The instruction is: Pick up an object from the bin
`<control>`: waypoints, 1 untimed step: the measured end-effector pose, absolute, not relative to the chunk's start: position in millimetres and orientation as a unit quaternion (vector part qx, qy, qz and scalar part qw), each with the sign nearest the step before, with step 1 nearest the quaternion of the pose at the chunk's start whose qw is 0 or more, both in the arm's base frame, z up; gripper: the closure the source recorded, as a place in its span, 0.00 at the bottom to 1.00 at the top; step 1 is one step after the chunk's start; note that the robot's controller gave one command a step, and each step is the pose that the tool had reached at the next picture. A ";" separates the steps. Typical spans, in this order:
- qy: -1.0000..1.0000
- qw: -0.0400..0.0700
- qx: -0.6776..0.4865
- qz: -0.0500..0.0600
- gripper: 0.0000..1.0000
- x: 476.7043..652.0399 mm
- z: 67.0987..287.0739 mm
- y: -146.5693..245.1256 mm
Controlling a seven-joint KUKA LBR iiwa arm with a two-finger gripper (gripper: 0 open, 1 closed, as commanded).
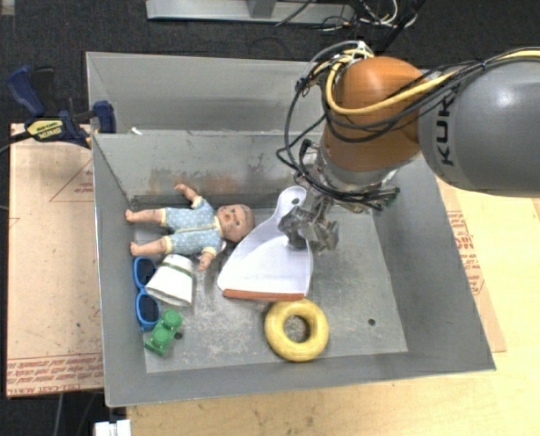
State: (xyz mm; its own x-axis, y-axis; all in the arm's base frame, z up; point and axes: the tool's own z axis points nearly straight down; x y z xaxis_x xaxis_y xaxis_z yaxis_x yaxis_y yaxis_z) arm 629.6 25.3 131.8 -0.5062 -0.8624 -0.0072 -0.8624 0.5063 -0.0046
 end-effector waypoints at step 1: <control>0.868 0.007 -0.496 -0.002 1.00 631.4 144.5 25.5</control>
Offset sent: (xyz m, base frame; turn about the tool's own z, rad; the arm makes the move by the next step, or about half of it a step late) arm 0.0001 0.0001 0.0363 0.0000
